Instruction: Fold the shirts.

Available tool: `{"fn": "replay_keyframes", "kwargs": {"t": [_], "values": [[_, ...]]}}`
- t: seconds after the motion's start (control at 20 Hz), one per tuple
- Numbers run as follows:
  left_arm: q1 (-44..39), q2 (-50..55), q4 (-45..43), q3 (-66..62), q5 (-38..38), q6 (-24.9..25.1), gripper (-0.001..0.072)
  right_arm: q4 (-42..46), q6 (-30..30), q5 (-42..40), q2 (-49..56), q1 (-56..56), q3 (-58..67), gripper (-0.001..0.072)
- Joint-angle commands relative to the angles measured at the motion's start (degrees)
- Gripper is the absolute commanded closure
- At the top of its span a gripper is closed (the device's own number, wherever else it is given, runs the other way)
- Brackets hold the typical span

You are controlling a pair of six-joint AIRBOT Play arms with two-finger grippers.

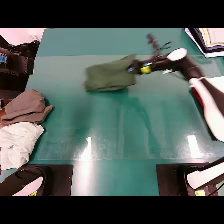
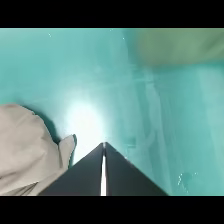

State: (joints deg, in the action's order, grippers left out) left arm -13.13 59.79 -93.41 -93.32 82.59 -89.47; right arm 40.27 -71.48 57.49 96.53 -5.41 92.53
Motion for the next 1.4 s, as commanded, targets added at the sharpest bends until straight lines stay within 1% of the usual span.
{"fn": "replay_keyframes", "kwargs": {"t": [0.0,0.15,0.25,0.45,0.55,0.65,0.75,0.95,1.15,1.35], "values": [[0.1,0.0,0.0,0.0,-1.2,-1.2,0.068,9.3,-1.0,3.7,-7.0,12.9,0.1,0.0696],[0.1,0.0,0.2,0.0,-1.1,-2.6,0.068,11.1,-0.8,3.1,-10.0,23.4,0.1,0.0696],[0.1,0.0,1.1,0.0,-1.1,-3.6,0.068,10.8,0.0,2.5,-10.1,29.6,0.3,0.0696],[0.1,0.0,3.3,0.0,-0.5,-3.7,0.068,10.7,1.1,-0.3,-10.1,39.5,0.3,0.0696],[0.1,0.0,4.8,0.0,-0.5,-3.8,0.068,10.7,1.1,-0.3,-10.1,43.3,0.3,0.0696],[0.1,0.0,5.5,0.0,-0.7,-5.0,0.068,10.5,1.1,-0.3,-10.1,46.0,0.3,0.0696],[0.1,0.0,5.5,0.0,-0.6,-5.3,0.068,9.6,1.5,0.0,-10.2,48.0,0.3,0.0696],[0.1,0.0,5.6,0.0,-0.5,-5.3,0.068,3.9,5.7,0.6,-11.9,50.7,0.3,0.0696],[0.1,0.0,6.3,0.0,-0.5,-5.2,0.068,4.4,6.0,0.1,-16.3,52.2,0.3,0.0696],[0.1,0.0,6.3,0.0,-0.5,-5.0,0.0681,4.5,6.0,1.7,-21.9,53.4,0.3,0.0696]]}}
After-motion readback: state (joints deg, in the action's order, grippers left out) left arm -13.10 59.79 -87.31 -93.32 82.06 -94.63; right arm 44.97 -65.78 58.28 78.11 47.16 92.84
